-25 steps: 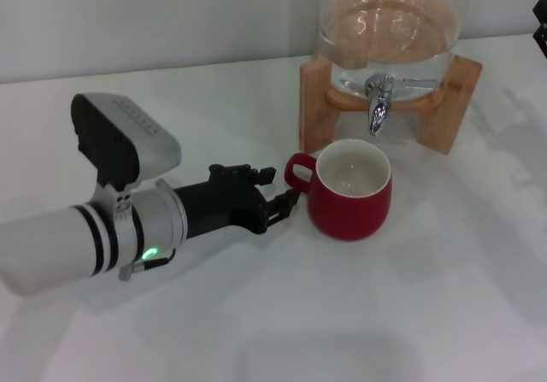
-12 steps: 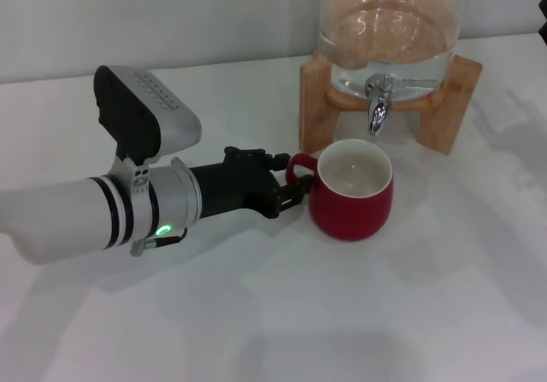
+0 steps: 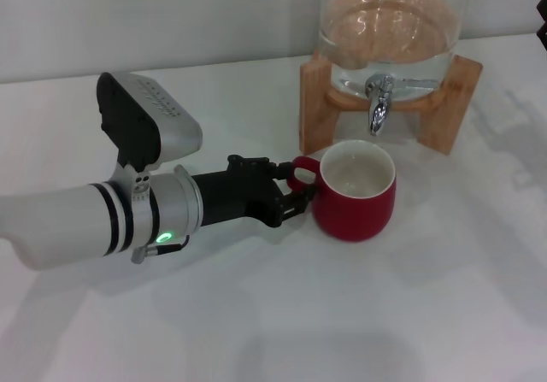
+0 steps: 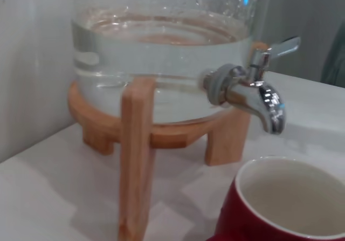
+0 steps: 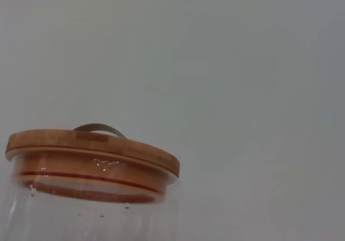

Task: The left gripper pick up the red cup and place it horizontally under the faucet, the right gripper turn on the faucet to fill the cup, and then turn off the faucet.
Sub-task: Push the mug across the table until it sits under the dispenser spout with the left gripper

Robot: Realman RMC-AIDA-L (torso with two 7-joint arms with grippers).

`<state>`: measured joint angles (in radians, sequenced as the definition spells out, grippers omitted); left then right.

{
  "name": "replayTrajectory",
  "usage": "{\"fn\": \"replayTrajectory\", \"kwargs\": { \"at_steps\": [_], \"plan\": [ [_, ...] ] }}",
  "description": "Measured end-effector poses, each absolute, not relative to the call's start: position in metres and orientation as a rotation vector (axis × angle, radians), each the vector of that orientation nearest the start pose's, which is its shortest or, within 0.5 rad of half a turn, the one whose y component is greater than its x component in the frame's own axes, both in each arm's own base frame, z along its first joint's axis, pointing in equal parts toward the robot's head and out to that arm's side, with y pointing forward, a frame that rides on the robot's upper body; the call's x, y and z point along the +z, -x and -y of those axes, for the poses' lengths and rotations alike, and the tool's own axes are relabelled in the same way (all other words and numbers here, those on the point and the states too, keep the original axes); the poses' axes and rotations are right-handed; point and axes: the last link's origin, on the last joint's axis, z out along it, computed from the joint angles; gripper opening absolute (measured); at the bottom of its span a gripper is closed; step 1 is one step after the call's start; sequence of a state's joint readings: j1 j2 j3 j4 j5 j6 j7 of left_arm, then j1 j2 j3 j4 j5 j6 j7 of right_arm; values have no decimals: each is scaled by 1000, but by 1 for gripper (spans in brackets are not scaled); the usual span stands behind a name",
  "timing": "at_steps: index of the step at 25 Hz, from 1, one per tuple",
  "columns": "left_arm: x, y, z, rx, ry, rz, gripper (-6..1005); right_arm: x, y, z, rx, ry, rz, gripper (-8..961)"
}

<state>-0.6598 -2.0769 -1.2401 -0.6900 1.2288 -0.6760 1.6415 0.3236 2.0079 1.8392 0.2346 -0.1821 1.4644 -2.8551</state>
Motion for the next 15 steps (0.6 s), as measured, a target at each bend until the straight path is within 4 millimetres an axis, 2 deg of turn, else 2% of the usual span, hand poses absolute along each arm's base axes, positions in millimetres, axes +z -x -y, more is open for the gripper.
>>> {"fn": "replayTrajectory", "kwargs": {
  "at_steps": [15],
  "plan": [
    [-132,151,-352,-458,2844,440,468,76,-332,-308,871,1489,-207,598]
  ]
}}
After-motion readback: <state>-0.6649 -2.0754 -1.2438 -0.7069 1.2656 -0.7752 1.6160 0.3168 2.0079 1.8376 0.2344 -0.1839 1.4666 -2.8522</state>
